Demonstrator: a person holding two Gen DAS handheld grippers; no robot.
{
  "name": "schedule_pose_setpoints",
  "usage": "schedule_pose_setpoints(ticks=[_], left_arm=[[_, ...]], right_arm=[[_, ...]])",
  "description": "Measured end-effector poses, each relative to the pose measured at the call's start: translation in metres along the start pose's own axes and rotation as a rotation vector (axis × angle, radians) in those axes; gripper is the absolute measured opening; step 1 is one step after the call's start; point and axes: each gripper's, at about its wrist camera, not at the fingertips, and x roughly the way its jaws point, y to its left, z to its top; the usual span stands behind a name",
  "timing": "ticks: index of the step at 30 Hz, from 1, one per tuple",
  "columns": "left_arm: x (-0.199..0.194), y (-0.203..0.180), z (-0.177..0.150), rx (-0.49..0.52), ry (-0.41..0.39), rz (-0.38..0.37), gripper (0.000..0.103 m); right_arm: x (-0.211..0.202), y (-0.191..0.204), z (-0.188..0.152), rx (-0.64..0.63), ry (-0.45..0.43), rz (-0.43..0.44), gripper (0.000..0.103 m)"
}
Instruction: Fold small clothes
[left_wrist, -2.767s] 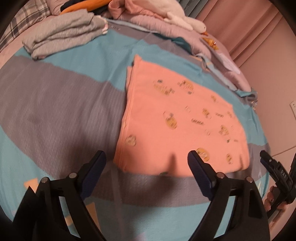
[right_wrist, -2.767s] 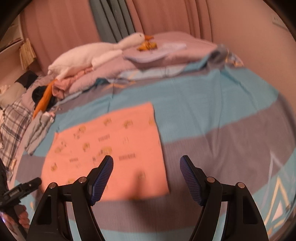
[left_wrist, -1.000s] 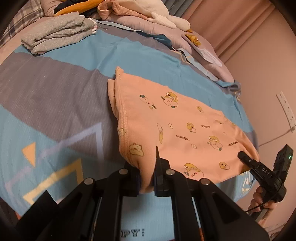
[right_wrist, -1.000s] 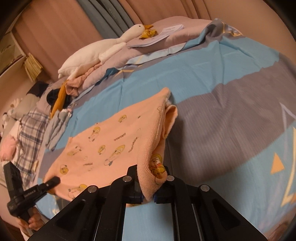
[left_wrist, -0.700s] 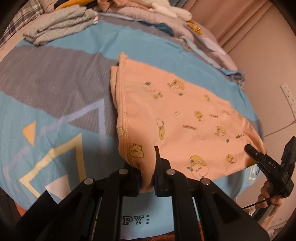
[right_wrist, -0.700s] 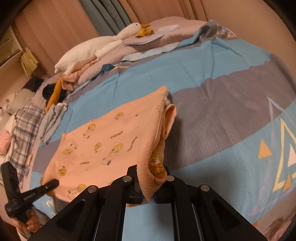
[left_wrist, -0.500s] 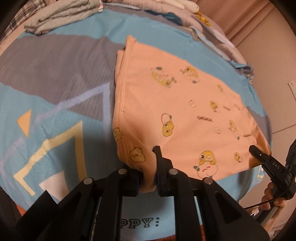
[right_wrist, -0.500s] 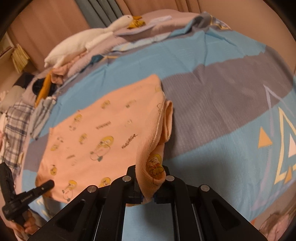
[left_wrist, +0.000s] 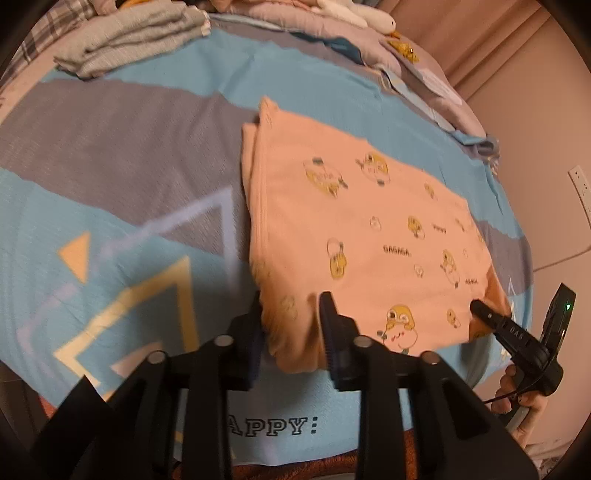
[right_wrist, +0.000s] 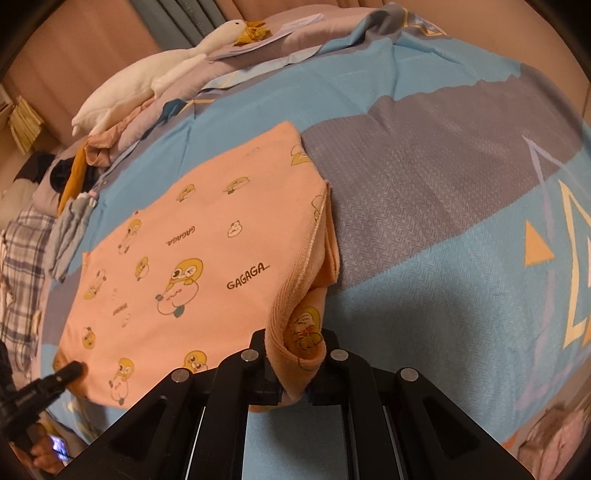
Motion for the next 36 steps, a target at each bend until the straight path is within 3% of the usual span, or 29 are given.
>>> schedule_pose_setpoints(ticks=[4, 9, 17, 20, 24, 32, 36], left_arm=[[-0.017, -0.007, 0.006, 0.021, -0.065, 0.018, 0.042], [-0.024, -0.024, 0.010, 0.068, -0.089, -0.056, 0.044], [0.026, -0.067, -0.013, 0.169, 0.076, -0.159, 0.042], [0.050, -0.074, -0.021, 0.192, 0.133, -0.144, 0.042], [0.064, -0.072, -0.024, 0.199, 0.131, -0.120, 0.042], [0.044, -0.062, -0.021, 0.157, 0.126, -0.143, 0.042], [0.016, -0.043, -0.012, 0.105, 0.056, -0.140, 0.044]], right_arm=[[0.000, 0.002, 0.000, -0.007, -0.004, -0.008, 0.007], [-0.001, 0.002, -0.001, -0.005, -0.004, -0.008, 0.007], [-0.007, 0.004, 0.002, -0.010, -0.022, 0.004, 0.007], [-0.013, 0.007, 0.004, -0.027, -0.044, 0.011, 0.007], [-0.022, 0.016, 0.008, -0.055, -0.077, 0.033, 0.007], [-0.045, 0.059, 0.023, -0.197, -0.155, 0.142, 0.008], [-0.051, 0.094, 0.025, -0.299, -0.175, 0.204, 0.008]])
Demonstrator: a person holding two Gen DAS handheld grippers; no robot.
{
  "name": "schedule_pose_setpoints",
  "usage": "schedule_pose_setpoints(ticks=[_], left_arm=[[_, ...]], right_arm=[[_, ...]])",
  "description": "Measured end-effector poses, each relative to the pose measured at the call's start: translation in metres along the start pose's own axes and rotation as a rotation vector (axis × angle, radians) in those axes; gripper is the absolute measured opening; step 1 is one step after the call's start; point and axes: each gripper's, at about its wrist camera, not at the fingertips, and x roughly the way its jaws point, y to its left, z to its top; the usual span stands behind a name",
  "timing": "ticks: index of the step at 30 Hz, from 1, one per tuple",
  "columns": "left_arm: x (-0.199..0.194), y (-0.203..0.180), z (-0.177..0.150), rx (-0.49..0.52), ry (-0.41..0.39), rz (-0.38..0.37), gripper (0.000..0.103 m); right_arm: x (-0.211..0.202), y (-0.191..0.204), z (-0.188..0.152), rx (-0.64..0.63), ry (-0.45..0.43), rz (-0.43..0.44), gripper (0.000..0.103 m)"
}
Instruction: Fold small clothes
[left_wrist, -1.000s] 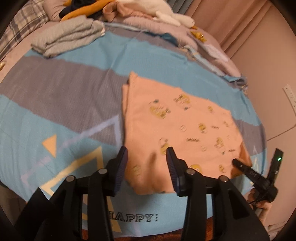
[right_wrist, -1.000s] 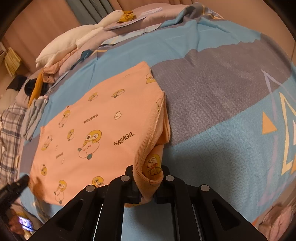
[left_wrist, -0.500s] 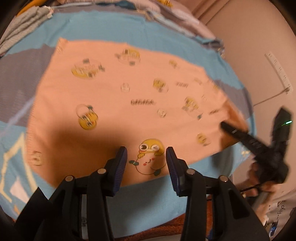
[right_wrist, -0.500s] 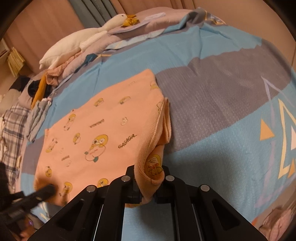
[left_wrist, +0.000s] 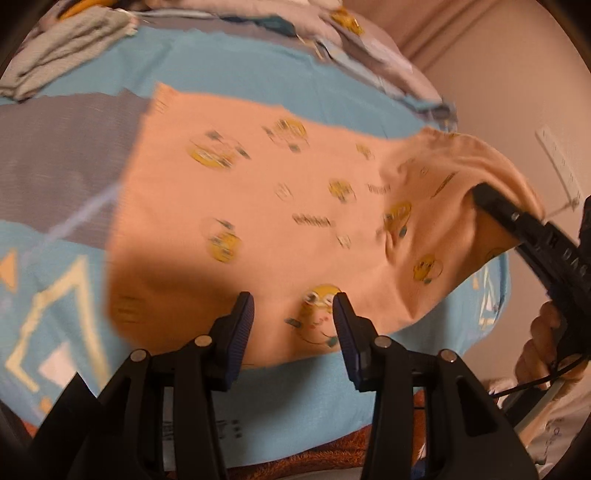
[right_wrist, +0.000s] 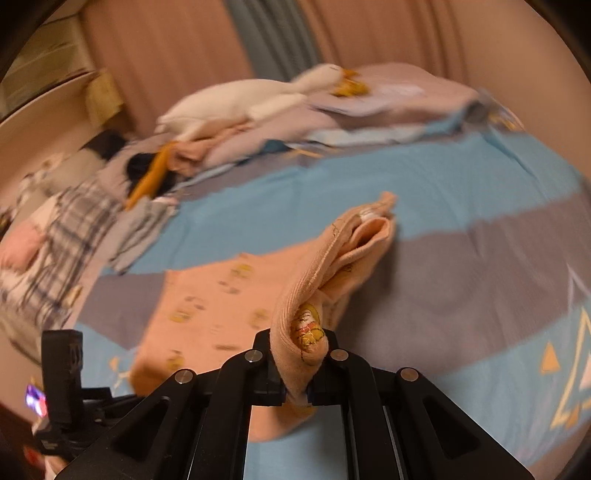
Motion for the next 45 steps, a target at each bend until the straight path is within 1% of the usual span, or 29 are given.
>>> schedule_pose_setpoints(ticks=[3, 6, 8, 10, 15, 20, 27, 32, 34, 37, 39, 40, 42, 43, 44, 45], left_arm=[[-0.027, 0.019, 0.006, -0.048, -0.066, 0.023, 0.044], [-0.048, 0.038, 0.008, -0.092, -0.127, 0.071, 0.045], [-0.056, 0.049, 0.009, -0.119, -0.148, 0.096, 0.046], [-0.062, 0.060, 0.008, -0.151, -0.159, 0.105, 0.046], [-0.063, 0.074, 0.007, -0.197, -0.158, 0.126, 0.046], [-0.061, 0.077, 0.007, -0.205, -0.147, 0.117, 0.046], [-0.066, 0.079, 0.007, -0.198, -0.157, 0.102, 0.049], [-0.064, 0.079, 0.009, -0.193, -0.145, 0.083, 0.051], [-0.064, 0.078, 0.011, -0.189, -0.142, 0.069, 0.055], [-0.065, 0.073, 0.017, -0.175, -0.147, 0.039, 0.063], [-0.066, 0.069, 0.022, -0.165, -0.152, 0.009, 0.067], [-0.066, 0.066, 0.025, -0.158, -0.154, -0.007, 0.070], [-0.065, 0.060, 0.029, -0.142, -0.156, -0.031, 0.073], [-0.064, 0.056, 0.032, -0.130, -0.156, -0.043, 0.075], [-0.061, 0.053, 0.035, -0.116, -0.152, -0.053, 0.075], [-0.058, 0.051, 0.038, -0.105, -0.146, -0.063, 0.076]], right_arm=[[0.008, 0.024, 0.002, -0.060, 0.012, 0.050, 0.008], [0.018, 0.048, -0.002, -0.123, 0.038, 0.094, 0.008], [0.025, 0.060, -0.006, -0.151, 0.060, 0.114, 0.008], [0.034, 0.072, -0.011, -0.180, 0.092, 0.136, 0.008], [0.058, 0.092, -0.029, -0.230, 0.192, 0.165, 0.008], [0.082, 0.099, -0.050, -0.265, 0.281, 0.127, 0.008], [0.072, 0.110, -0.040, -0.295, 0.244, 0.128, 0.008], [0.098, 0.110, -0.053, -0.295, 0.313, 0.092, 0.008], [0.098, 0.108, -0.056, -0.288, 0.314, 0.094, 0.008], [0.090, 0.102, -0.053, -0.266, 0.314, 0.118, 0.008], [0.082, 0.095, -0.050, -0.245, 0.325, 0.136, 0.010], [0.076, 0.092, -0.049, -0.235, 0.322, 0.146, 0.014], [0.064, 0.086, -0.047, -0.224, 0.303, 0.159, 0.026], [0.055, 0.083, -0.047, -0.226, 0.285, 0.159, 0.040], [0.047, 0.081, -0.047, -0.228, 0.265, 0.154, 0.051], [0.040, 0.078, -0.046, -0.229, 0.247, 0.147, 0.052]])
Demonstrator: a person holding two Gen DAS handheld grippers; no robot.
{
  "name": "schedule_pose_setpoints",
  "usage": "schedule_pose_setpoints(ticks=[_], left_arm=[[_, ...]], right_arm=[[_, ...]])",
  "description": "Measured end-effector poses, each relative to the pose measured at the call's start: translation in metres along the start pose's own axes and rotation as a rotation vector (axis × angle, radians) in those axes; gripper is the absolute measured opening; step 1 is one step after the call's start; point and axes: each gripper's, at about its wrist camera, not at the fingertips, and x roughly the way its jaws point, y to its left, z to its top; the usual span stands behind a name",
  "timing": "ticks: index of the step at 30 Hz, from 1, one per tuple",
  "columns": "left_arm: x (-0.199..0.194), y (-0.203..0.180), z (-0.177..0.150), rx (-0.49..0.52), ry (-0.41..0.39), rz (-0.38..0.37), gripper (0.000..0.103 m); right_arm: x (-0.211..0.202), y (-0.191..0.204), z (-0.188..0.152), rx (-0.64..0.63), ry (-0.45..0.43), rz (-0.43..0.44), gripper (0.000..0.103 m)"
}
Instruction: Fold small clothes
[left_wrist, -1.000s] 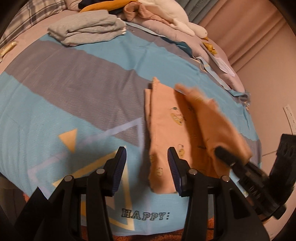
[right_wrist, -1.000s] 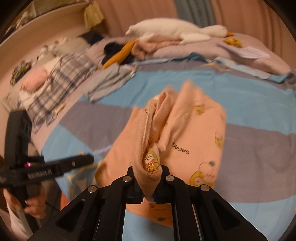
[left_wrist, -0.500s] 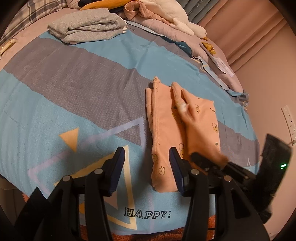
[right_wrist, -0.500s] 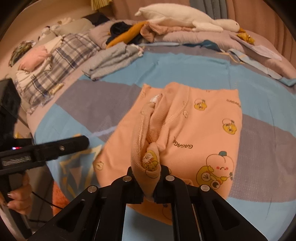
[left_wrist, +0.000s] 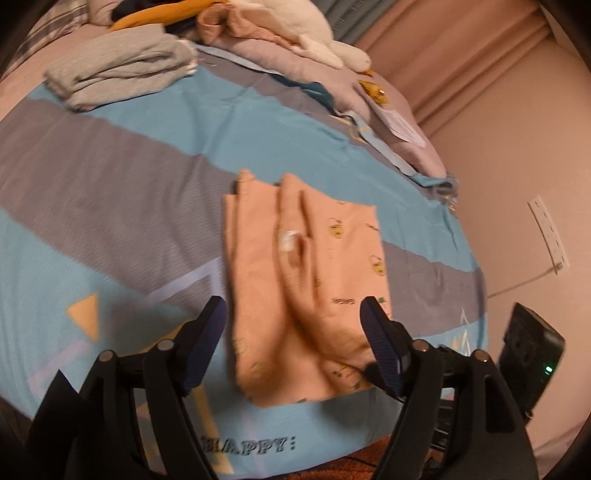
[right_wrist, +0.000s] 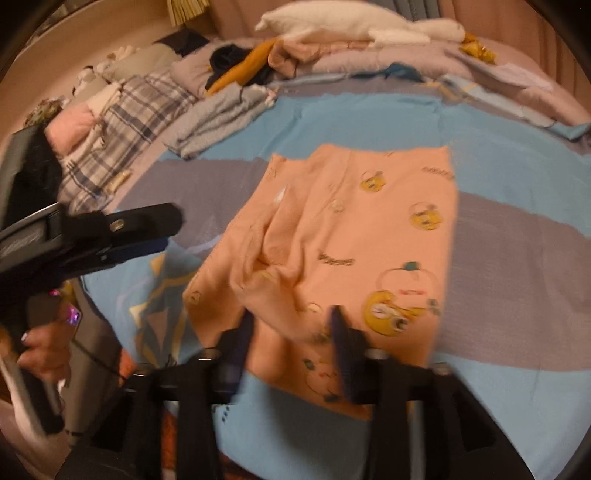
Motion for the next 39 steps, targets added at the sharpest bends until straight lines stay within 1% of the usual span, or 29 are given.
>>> schedule_pose_setpoints(ticks=[2, 6, 9, 12, 13, 15, 17, 19, 20, 22, 24, 27, 32, 35, 39], left_arm=[[0.013, -0.004, 0.005, 0.016, 0.030, -0.029, 0.076], [0.040, -0.011, 0.011, 0.027, 0.099, -0.066, 0.076], [0.059, -0.016, 0.016, 0.048, 0.133, -0.051, 0.076], [0.076, -0.017, 0.019, 0.064, 0.158, -0.010, 0.076], [0.080, -0.016, 0.020, 0.064, 0.164, -0.001, 0.075], [0.085, -0.018, 0.022, 0.066, 0.166, -0.002, 0.075], [0.088, -0.019, 0.025, 0.074, 0.158, -0.003, 0.070], [0.092, -0.020, 0.028, 0.083, 0.155, 0.008, 0.056], [0.094, -0.019, 0.029, 0.080, 0.156, 0.015, 0.051], [0.100, -0.018, 0.030, 0.077, 0.160, 0.021, 0.027], [0.106, -0.017, 0.030, 0.077, 0.170, 0.029, 0.014], [0.100, -0.020, 0.027, 0.087, 0.139, 0.045, 0.011], [0.071, -0.036, 0.028, 0.156, 0.055, 0.065, 0.011], [0.057, -0.038, 0.030, 0.181, 0.027, 0.069, 0.011], [0.049, -0.028, 0.026, 0.195, 0.008, 0.127, 0.011]], right_arm=[[-0.010, -0.005, -0.002, 0.008, -0.023, -0.013, 0.052], [-0.020, -0.025, -0.005, 0.079, -0.049, -0.065, 0.054], [-0.016, -0.038, -0.008, 0.134, -0.042, -0.120, 0.054], [-0.013, -0.047, -0.012, 0.168, -0.032, -0.139, 0.054], [-0.012, -0.049, -0.013, 0.178, -0.028, -0.144, 0.054], [-0.011, -0.053, -0.017, 0.197, -0.023, -0.146, 0.054], [-0.010, -0.057, -0.019, 0.211, -0.020, -0.150, 0.054], [-0.009, -0.059, -0.021, 0.223, -0.016, -0.152, 0.054], [-0.009, -0.060, -0.021, 0.226, -0.015, -0.152, 0.054], [-0.009, -0.062, -0.022, 0.229, -0.014, -0.155, 0.054], [-0.008, -0.062, -0.021, 0.231, -0.015, -0.161, 0.054], [-0.005, -0.064, -0.021, 0.240, -0.010, -0.166, 0.054], [-0.003, -0.065, -0.020, 0.243, -0.004, -0.162, 0.054], [-0.003, -0.062, -0.019, 0.233, -0.005, -0.164, 0.054], [-0.002, -0.058, -0.016, 0.215, -0.008, -0.159, 0.054]])
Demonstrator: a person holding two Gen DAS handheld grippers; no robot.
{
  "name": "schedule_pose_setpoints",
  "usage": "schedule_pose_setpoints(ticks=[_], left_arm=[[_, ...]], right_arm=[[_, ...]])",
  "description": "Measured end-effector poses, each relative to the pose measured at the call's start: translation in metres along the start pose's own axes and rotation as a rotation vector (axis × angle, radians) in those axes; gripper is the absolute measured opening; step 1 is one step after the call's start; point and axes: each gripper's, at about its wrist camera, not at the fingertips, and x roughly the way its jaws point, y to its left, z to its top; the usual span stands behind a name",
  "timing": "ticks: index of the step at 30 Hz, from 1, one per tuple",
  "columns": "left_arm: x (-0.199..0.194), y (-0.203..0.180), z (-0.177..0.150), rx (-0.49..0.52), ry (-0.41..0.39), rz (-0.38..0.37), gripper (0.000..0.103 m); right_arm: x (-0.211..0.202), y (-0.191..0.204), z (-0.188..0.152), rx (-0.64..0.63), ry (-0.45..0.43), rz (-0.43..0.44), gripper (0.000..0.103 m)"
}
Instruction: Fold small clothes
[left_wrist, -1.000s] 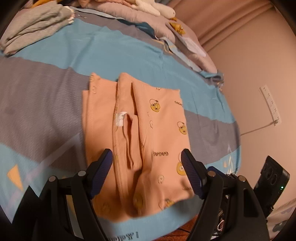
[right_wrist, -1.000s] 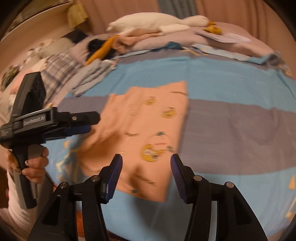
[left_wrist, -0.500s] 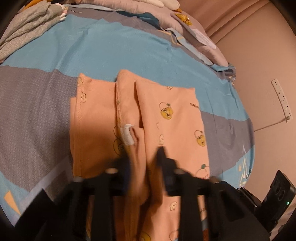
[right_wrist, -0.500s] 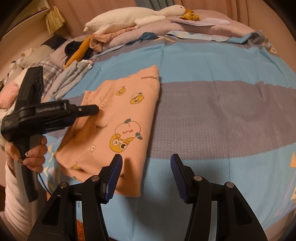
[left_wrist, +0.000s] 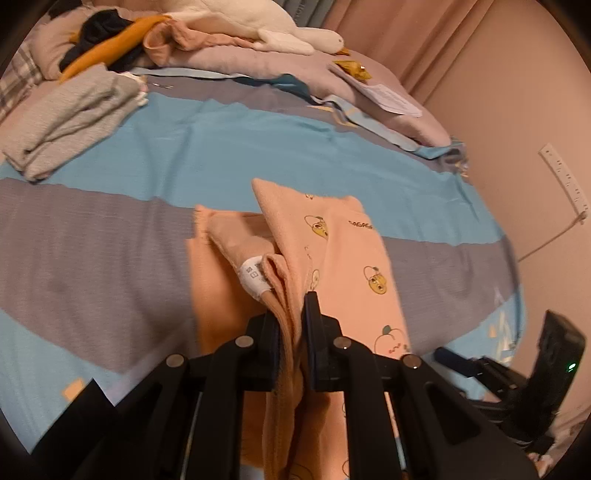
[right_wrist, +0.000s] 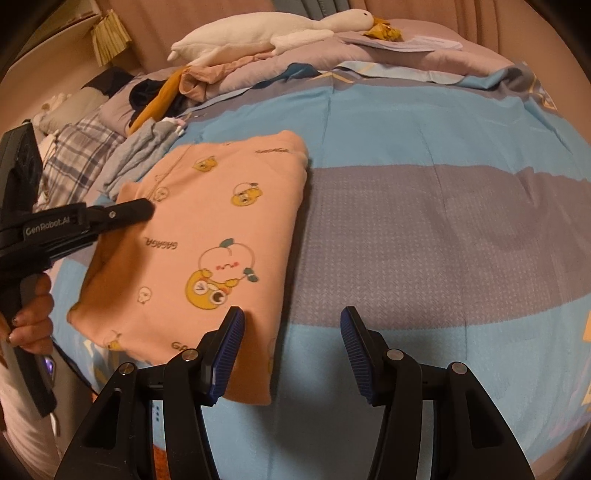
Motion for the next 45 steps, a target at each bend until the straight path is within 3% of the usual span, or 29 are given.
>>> schedule_pose_setpoints(ticks=[7, 14, 20, 28, 36, 40, 42, 45], left_arm=[[0.024, 0.029, -0.018, -0.059, 0.079, 0.047, 0.015], [0.015, 0.037, -0.020, -0.108, 0.078, 0.010, 0.019], [0.002, 0.035, -0.030, -0.112, 0.100, -0.014, 0.034], [0.004, 0.040, -0.062, -0.110, 0.145, 0.028, 0.054], [-0.001, 0.040, -0.072, -0.100, 0.169, 0.039, 0.062], [-0.013, 0.039, -0.063, -0.089, 0.133, 0.048, 0.068], [-0.018, 0.041, -0.056, -0.095, 0.084, 0.046, 0.085], [-0.018, 0.041, -0.048, -0.104, 0.052, 0.047, 0.085]], right_arm=[[0.009, 0.008, 0.000, -0.027, 0.029, 0.001, 0.054], [0.012, 0.013, 0.000, -0.047, 0.048, -0.004, 0.054], [0.013, 0.018, -0.001, -0.059, 0.055, 0.009, 0.054], [0.024, 0.024, -0.008, -0.076, 0.098, 0.004, 0.054], [0.025, 0.026, -0.014, -0.103, 0.110, -0.017, 0.057], [0.015, 0.021, -0.004, -0.073, 0.090, 0.029, 0.057], [0.011, 0.020, 0.003, -0.071, 0.064, 0.035, 0.057], [0.010, 0.019, 0.013, -0.067, 0.029, 0.013, 0.071]])
